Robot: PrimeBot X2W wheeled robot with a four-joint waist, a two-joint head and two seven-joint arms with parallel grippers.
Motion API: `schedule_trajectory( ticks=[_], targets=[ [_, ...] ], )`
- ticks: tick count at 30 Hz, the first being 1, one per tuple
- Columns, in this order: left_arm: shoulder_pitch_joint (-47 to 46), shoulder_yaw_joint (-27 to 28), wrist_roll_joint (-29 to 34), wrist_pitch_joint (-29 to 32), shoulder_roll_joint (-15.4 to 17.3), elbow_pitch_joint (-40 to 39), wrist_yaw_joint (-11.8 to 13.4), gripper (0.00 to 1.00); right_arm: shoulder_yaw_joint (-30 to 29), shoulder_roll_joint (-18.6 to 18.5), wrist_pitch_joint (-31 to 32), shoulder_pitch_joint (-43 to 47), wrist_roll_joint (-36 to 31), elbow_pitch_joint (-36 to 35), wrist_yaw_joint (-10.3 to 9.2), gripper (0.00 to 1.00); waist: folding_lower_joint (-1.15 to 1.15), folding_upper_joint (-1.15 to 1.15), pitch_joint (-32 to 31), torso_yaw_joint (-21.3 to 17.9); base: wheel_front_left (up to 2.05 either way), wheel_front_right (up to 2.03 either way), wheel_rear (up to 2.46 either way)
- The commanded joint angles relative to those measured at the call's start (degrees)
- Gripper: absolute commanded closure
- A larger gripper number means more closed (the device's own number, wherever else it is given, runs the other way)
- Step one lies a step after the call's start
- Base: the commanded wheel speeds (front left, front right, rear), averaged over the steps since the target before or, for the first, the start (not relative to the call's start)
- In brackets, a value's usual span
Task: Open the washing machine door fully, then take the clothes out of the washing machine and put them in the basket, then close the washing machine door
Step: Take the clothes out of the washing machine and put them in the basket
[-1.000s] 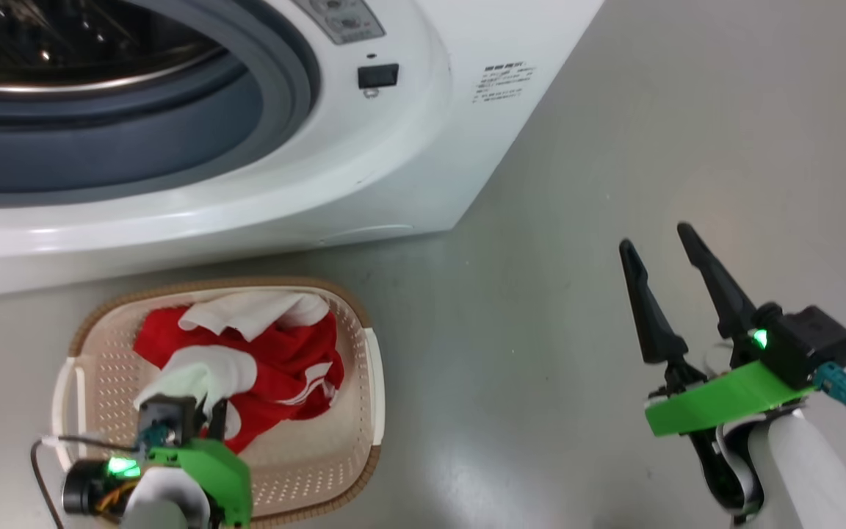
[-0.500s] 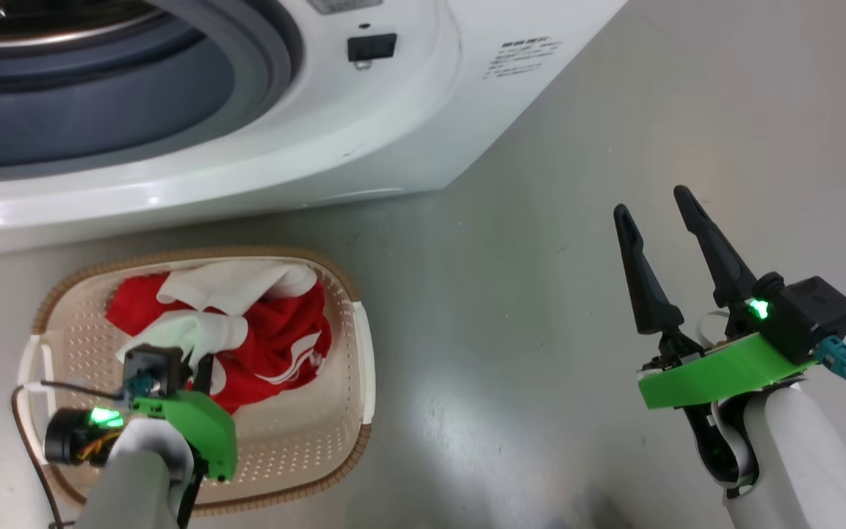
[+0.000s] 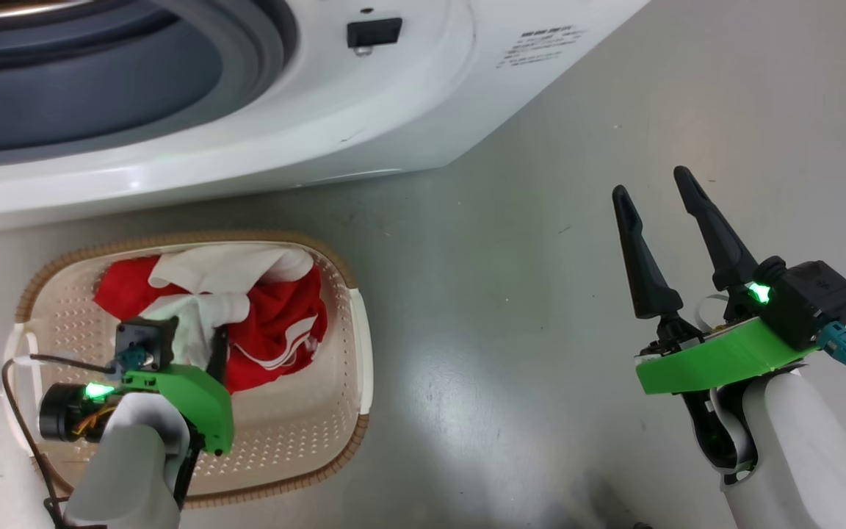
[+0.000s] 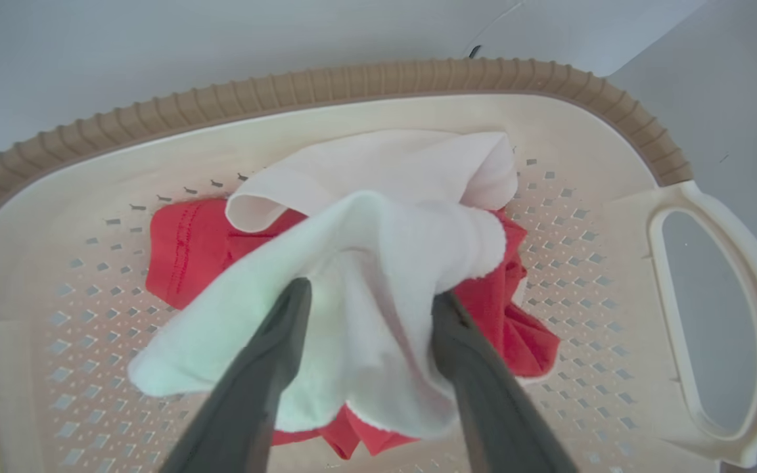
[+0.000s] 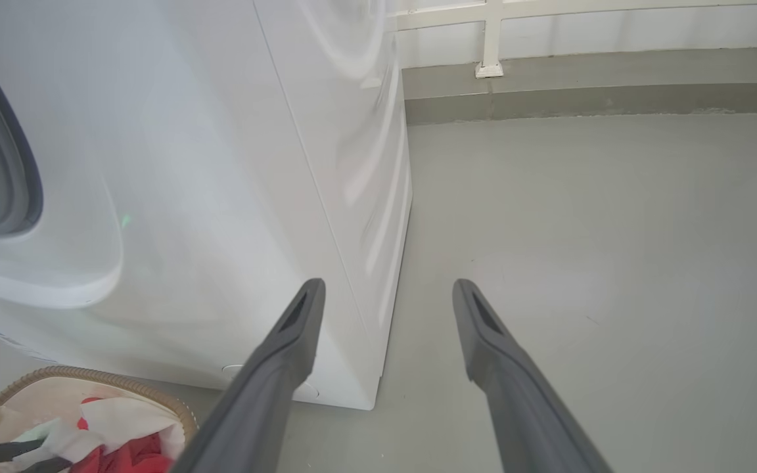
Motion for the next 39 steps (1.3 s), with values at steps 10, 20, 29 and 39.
schedule_trajectory(
  ticks=[10,20,29,39],
  targets=[
    [3.63,2.19,-1.77,-0.29,1.19,-4.1,-0.02,0.0,0.99,-0.29,-0.36,1.27,0.11,-0.3,0.36,0.0,0.0,0.0,-4.0,0.95,0.0,0.0,0.0],
    [8.28,4.06,-2.9,-0.29,0.69,-9.59,-0.14,0.0,0.76,-0.71,-0.36,3.31,0.28,0.57,0.36,0.0,0.0,0.0,-9.45,1.75,0.0,0.0,0.0],
    [12.31,6.21,-3.05,-0.29,0.34,-17.12,-0.28,0.0,0.23,-1.19,-0.36,5.8,0.23,0.95,0.36,0.0,0.0,0.0,-14.33,2.69,0.0,0.0,0.0],
    [18.81,9.62,-2.54,-0.29,-0.2,-27.37,-0.47,0.0,0.08,-1.77,-0.36,9.31,0.43,1.68,0.36,0.0,0.0,0.0,-20.92,3.25,0.0,0.0,0.0]
  ],
)
